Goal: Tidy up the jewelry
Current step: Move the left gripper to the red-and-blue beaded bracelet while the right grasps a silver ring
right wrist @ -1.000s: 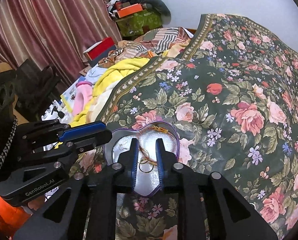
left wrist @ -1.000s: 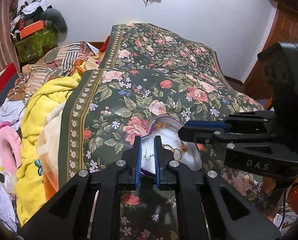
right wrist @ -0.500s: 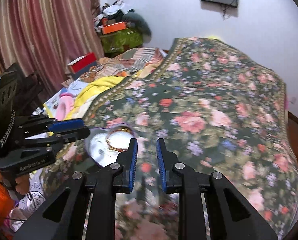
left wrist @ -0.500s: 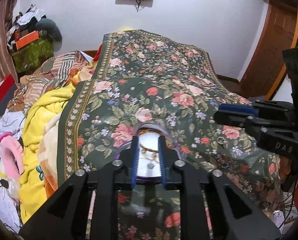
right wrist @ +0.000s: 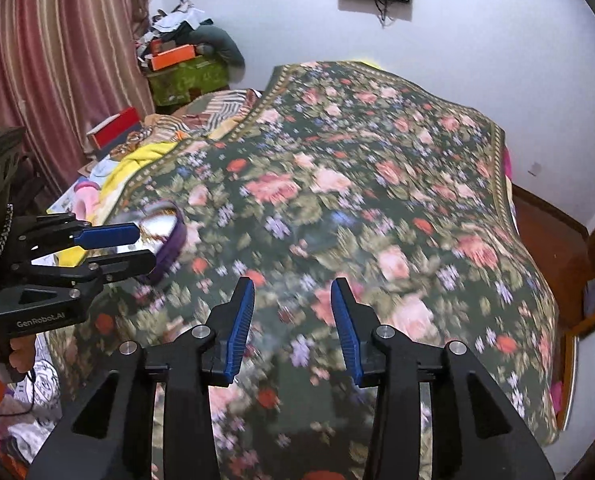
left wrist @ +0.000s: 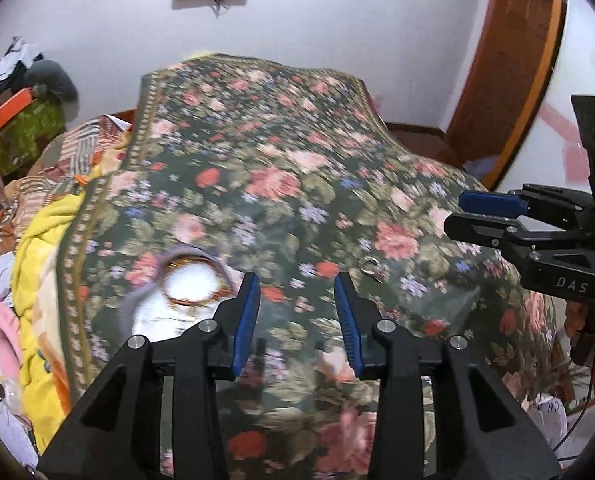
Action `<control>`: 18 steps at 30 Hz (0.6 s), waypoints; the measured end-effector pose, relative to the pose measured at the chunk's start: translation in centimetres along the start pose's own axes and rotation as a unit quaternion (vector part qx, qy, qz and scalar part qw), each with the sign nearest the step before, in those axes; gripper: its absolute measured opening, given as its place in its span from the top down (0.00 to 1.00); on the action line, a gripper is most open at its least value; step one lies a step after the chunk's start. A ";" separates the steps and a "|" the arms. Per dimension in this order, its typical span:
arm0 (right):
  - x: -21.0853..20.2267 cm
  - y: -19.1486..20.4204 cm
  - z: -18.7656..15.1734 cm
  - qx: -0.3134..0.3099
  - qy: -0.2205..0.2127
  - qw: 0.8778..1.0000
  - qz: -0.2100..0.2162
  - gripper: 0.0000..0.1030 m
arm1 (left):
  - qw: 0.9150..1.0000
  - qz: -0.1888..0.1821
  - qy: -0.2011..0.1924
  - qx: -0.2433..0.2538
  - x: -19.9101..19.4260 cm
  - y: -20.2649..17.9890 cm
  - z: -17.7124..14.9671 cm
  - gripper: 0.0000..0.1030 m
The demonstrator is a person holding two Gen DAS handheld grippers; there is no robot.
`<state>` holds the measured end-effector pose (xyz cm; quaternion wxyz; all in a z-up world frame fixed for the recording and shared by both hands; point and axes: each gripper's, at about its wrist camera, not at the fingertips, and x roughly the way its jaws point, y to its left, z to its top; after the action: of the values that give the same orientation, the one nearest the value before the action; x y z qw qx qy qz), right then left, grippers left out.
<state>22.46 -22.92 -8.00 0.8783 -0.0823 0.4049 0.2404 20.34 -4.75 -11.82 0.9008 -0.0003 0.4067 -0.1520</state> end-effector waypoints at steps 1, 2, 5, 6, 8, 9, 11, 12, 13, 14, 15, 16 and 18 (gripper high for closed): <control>0.1 -0.3 -0.3 0.001 0.004 1.000 -0.002 0.63 | 1.000 -0.003 0.007 0.004 0.5 -0.5 -0.1 0.64; 0.2 -0.6 -0.6 0.003 0.008 1.000 -0.005 0.61 | 1.000 -0.005 0.012 0.007 1.0 -0.9 -0.3 0.64; 1.0 -1.2 -1.4 0.006 0.026 1.000 -0.006 0.61 | 0.999 -0.010 0.027 0.013 2.2 -1.9 -0.6 0.64; 1.2 -1.3 -1.7 0.005 0.031 0.999 -0.006 0.61 | 0.999 -0.011 0.031 0.013 2.5 -2.0 -0.7 0.64; 1.9 -1.3 -1.9 0.001 0.042 0.999 -0.003 0.61 | 0.999 -0.012 0.039 0.013 3.2 -2.2 -0.8 0.64; 2.2 -1.2 -2.1 0.000 0.046 0.999 -0.001 0.61 | 0.999 -0.011 0.041 0.012 3.5 -2.2 -0.9 0.64; 3.3 -1.1 -2.1 -0.002 0.057 0.998 0.008 0.61 | 0.999 -0.011 0.046 0.009 4.1 -2.1 -0.9 0.64; 3.8 -1.0 -2.1 -0.003 0.063 0.998 0.011 0.61 | 0.999 -0.012 0.048 0.008 4.3 -2.0 -0.9 0.64; 4.3 -0.9 -2.1 -0.003 0.069 0.998 0.014 0.61 | 0.999 -0.012 0.050 0.005 4.6 -1.9 -0.8 0.64; 5.0 -0.8 -2.0 -0.001 0.077 0.997 0.021 0.61 | 0.999 -0.013 0.053 0.003 4.9 -1.7 -0.7 0.64; 5.5 -0.8 -2.0 0.000 0.083 0.996 0.027 0.61 | 0.998 -0.013 0.054 0.002 5.1 -1.6 -0.6 0.64; 5.9 -0.7 -2.1 0.000 0.088 0.996 0.033 0.61 | 0.998 -0.014 0.055 0.001 5.3 -1.4 -0.4 0.64; 6.6 -0.5 -2.1 -0.002 0.094 0.995 0.040 0.61 | 0.998 -0.015 0.055 0.000 5.6 -1.2 -0.2 0.64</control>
<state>25.02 -21.69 -14.37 0.8260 -0.0898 0.4879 0.2675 23.35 -7.41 -15.92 0.8747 0.0022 0.4558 -0.1650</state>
